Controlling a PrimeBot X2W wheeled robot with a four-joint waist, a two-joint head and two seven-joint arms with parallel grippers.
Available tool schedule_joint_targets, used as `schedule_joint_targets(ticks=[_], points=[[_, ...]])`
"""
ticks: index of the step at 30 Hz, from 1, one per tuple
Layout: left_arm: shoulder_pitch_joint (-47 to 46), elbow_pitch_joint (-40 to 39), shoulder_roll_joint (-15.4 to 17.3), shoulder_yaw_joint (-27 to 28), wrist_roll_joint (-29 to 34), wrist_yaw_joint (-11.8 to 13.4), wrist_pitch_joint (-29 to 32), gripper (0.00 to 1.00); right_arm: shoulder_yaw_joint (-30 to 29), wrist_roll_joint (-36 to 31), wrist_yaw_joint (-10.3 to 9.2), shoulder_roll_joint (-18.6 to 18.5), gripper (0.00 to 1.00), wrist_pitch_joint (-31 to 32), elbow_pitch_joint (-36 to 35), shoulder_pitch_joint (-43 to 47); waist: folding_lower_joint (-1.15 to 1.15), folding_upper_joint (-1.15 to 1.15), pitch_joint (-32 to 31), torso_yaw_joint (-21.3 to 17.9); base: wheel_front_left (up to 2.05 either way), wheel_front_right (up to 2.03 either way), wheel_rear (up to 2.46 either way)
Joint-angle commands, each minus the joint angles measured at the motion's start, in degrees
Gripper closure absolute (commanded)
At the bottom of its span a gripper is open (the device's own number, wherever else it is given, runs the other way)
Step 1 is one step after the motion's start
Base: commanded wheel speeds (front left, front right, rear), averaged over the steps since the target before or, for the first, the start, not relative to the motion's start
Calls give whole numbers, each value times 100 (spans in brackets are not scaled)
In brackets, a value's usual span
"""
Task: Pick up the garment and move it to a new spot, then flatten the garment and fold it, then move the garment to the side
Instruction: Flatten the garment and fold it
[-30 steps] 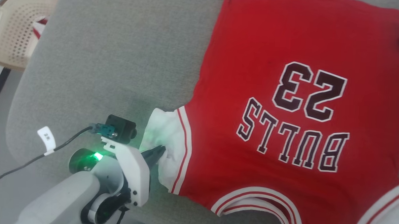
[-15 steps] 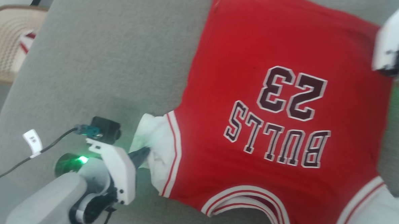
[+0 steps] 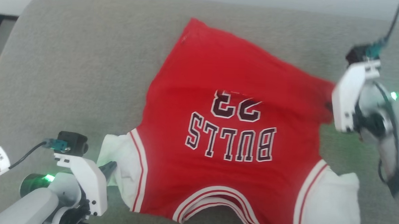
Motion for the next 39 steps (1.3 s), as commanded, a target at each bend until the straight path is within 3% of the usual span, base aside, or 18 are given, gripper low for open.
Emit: schedule_joint_targets(ticks=[1, 5, 10, 15, 20, 21, 22, 23, 35, 39], points=[[105, -63, 72, 29, -17, 52, -42, 100, -17, 283, 1, -244, 100, 161, -636, 517, 0, 0, -136, -174, 0, 0, 0], [191, -148, 156, 42, -30, 87, -49, 100, -304, 522, 1, -424, 100, 470, -1815, 1559, 0, 0, -189, -249, 0, 0, 0], [208, -196, 184, 38, -4, 64, -82, 100, -703, 532, 1, -352, 100, 826, -2789, 2621, 0, 0, -196, -283, 0, 0, 0], [203, -171, 194, 13, 25, 20, -100, 100, -1194, 275, 1, 87, 100, 1066, -3463, 3764, 0, 0, -151, -300, 0, 0, 0], [119, -106, 169, -5, 72, -45, -121, 100, -1407, -33, 1, 554, 100, 891, -3533, 4271, 0, 0, -83, -325, 0, 0, 0], [106, -91, 157, -5, 66, -58, -128, 100, -1426, -127, 1, 601, 87, 821, -3484, 4284, 0, 0, -76, -332, 0, 0, 0], [103, -72, 151, -11, 68, -77, -131, 100, -1428, -215, 0, 613, 9, 734, -3458, 4274, 0, 0, -74, -339, 0, 0, 0], [100, -51, 146, -20, 72, -94, -133, 100, -1458, -270, -2, 626, 0, 644, -3442, 4250, 0, 0, -79, -344, 0, 0, 0], [159, -60, 86, -67, 72, -110, -163, 100, -1547, -236, 2, 422, 0, 265, -4886, 3608, 0, 0, -150, -228, 0, 0, 0], [71, -122, 25, -91, 108, -94, -150, 100, -1247, -320, 2, 290, 0, 13, -4780, 3001, 0, 0, -82, -106, 0, 0, 0]])
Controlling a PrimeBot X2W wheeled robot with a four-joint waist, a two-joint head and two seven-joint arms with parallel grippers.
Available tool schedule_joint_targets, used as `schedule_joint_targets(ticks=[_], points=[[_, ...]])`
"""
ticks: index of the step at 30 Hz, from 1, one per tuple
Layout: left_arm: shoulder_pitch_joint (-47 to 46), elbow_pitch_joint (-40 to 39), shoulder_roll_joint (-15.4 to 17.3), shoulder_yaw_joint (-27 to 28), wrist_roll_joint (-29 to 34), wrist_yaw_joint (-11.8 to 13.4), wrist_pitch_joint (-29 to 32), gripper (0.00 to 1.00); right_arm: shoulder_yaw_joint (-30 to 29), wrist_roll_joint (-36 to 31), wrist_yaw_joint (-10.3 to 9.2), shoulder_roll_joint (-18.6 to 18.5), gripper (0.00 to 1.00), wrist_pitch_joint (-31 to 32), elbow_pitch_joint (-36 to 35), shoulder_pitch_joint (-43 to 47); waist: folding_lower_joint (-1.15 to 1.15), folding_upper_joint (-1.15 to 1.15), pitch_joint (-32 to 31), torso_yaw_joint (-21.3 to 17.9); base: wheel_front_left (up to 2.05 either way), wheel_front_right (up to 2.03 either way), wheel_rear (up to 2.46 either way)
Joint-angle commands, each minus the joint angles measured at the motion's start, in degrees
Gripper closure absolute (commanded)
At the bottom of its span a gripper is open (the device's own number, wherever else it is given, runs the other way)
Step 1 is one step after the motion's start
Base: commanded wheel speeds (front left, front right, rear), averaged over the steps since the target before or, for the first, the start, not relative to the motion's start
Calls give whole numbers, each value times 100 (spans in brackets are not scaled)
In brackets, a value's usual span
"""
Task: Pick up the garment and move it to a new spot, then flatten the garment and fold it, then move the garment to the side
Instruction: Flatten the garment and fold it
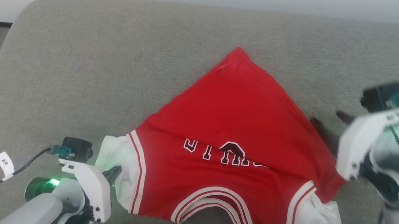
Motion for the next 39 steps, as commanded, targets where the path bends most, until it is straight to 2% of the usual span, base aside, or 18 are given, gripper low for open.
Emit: schedule_joint_targets(ticks=[1, 10, 12, 18, 25, 32, 33, 34, 39], points=[[-84, -20, -42, -8, 68, 18, -16, 100, 143, 3, 3, 8, 0, -153, 165, -321, 0, 0, 57, 82, 0, 0, 0], [-419, -5, -374, -173, 204, -114, 57, 100, 1057, 44, 3, -152, 0, -988, 2106, -2299, 0, 0, 323, 616, 0, 0, 0], [-467, 11, -420, -195, 228, -134, 63, 100, 1142, 77, 3, -153, 0, -1041, 2362, -2488, 0, 0, 360, 685, 0, 0, 0], [-741, 167, -731, -327, 319, -305, 81, 100, 1726, 215, 3, -205, 0, -1250, 3926, -3560, 0, 0, 592, 1070, 0, 0, 0], [-996, 455, -1050, -445, 390, -506, 52, 100, 2457, 216, 2, -264, 0, -1093, 5459, -4378, 0, 0, 778, 1401, 0, 0, 0], [-1121, 743, -1229, -499, 365, -646, 39, 100, 3105, 442, 4, -150, 0, -391, 6687, -4462, 0, 0, 835, 1541, 0, 0, 0], [-1126, 784, -1238, -498, 363, -655, 32, 100, 3178, 471, 4, -159, 79, -291, 6799, -4457, 0, 0, 836, 1546, 0, 0, 0], [-1128, 818, -1248, -496, 355, -674, 26, 100, 3270, 512, 4, -153, 100, -223, 6843, -4458, 0, 0, 836, 1547, 0, 0, 0], [-1167, 964, -1157, -426, 305, -673, 45, 100, 3536, 781, -3, -278, 100, -412, 6795, -4762, 0, 0, 719, 1392, 0, 0, 0]])
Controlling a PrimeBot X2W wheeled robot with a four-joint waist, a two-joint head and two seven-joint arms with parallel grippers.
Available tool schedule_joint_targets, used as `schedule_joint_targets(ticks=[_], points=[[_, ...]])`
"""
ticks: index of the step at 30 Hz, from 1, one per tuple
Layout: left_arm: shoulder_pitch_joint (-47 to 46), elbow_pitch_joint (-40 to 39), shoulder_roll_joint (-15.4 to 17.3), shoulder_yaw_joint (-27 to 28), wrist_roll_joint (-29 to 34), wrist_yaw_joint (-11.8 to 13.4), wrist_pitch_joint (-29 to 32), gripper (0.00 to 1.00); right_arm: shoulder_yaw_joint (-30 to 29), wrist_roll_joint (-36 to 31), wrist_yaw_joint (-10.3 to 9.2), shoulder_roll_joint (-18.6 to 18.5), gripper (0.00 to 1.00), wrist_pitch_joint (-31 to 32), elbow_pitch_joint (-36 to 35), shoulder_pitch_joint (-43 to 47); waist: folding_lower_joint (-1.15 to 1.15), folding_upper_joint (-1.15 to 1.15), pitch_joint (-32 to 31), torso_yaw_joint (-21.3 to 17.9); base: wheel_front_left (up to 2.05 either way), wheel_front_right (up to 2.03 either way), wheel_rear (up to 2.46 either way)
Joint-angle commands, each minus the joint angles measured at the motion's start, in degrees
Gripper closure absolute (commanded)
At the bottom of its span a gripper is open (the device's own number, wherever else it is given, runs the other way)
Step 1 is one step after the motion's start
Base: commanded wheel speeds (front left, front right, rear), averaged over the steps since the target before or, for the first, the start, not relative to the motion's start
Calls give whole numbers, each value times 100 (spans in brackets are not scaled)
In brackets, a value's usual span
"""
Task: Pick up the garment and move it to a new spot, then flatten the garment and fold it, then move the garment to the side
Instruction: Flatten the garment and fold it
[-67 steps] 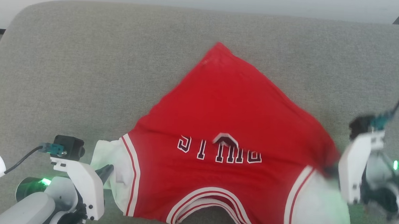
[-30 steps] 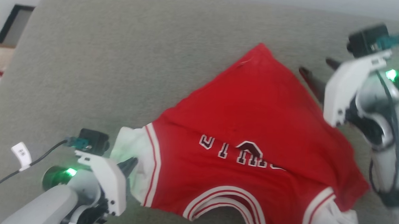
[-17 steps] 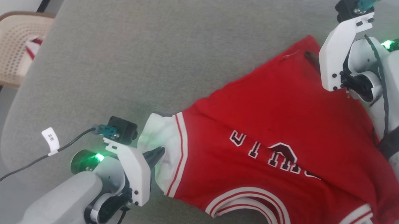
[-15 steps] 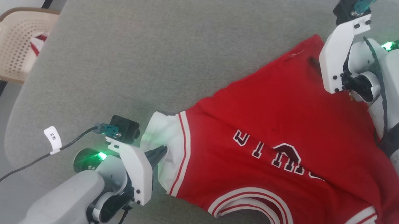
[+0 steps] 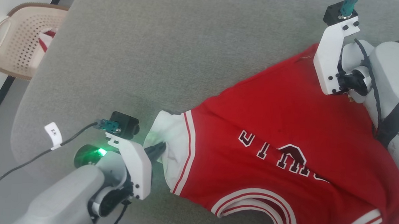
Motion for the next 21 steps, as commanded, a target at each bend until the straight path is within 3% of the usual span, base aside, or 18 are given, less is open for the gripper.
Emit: schedule_joint_targets(ticks=[1, 5, 16, 21], points=[[-69, 56, 83, 40, -30, 48, 45, 100, 71, 44, -9, -123, 100, 26, 160, 165, 0, 0, -77, -92, 0, 0, 0], [-189, -32, 311, 164, -85, 113, 188, 100, 193, 287, -8, -145, 100, -213, -62, -60, 0, 0, -244, -307, 0, 0, 0], [-907, -479, 1310, 543, -122, 387, 1020, 100, 550, 797, -7, -414, 100, -762, -653, -321, 0, 0, -859, -1079, 0, 0, 0], [-1326, -534, 1585, 645, -39, 471, 1374, 100, 629, 978, -6, -521, 100, -885, -935, -375, 0, 0, -1127, -1368, 0, 0, 0]])
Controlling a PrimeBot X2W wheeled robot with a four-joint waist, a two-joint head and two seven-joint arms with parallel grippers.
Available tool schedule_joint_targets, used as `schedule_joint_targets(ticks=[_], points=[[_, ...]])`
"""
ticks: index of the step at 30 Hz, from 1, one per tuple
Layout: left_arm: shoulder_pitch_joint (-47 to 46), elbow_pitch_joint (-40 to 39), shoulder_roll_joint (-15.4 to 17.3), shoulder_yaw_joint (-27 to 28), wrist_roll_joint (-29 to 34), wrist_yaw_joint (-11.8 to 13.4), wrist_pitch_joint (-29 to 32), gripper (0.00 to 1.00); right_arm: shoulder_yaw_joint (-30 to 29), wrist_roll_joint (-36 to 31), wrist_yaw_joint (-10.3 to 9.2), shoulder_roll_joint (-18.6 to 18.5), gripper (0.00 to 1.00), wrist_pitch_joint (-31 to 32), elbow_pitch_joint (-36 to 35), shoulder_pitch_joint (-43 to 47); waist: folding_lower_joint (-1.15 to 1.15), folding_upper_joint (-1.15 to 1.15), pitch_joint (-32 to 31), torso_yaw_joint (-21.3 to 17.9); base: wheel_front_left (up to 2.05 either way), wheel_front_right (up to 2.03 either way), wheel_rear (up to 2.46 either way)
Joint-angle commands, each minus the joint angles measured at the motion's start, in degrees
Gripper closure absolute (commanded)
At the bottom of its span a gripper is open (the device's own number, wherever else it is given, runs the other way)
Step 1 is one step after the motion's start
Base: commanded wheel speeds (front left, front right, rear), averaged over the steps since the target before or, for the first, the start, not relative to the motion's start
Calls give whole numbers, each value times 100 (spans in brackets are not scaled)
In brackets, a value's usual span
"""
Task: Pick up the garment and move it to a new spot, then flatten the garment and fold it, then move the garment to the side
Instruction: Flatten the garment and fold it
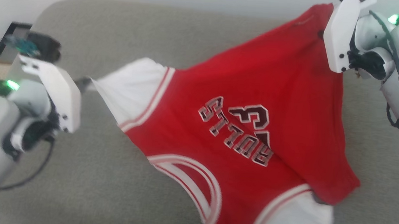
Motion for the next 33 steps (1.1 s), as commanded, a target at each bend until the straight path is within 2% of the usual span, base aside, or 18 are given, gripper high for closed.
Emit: schedule_joint_targets(ticks=[1, 9, 17, 24, 28, 33], points=[[-178, -11, 71, 57, 27, 39, 98, 100, 27, 47, -1, -34, 100, -55, -98, -72, 0, 0, -285, -301, 0, 0, 0], [-1035, 148, 302, 179, 210, -3, 589, 100, -53, 199, -1, -163, 100, -239, -522, -286, 0, 0, -704, -765, 0, 0, 0], [-1899, 417, 284, 118, 573, -106, 890, 100, -310, 131, -1, -195, 100, -435, -808, -485, 0, 0, -832, -1003, 0, 0, 0], [-2956, 1111, -46, 165, 1155, -335, 342, 100, -764, -424, -1, -1, 100, -1014, -545, -854, 0, 0, -317, -1129, 0, 0, 0], [-3662, 1656, -350, 207, 1484, -511, -182, 100, -1075, -873, -1, 191, 100, -1537, -197, -1169, 0, 0, 163, -1139, 0, 0, 0], [-4611, 2363, -744, 254, 1958, -654, -1080, 100, -1559, -1604, -1, 445, 100, -2473, 353, -1715, 0, 0, 755, -1099, 0, 0, 0]])
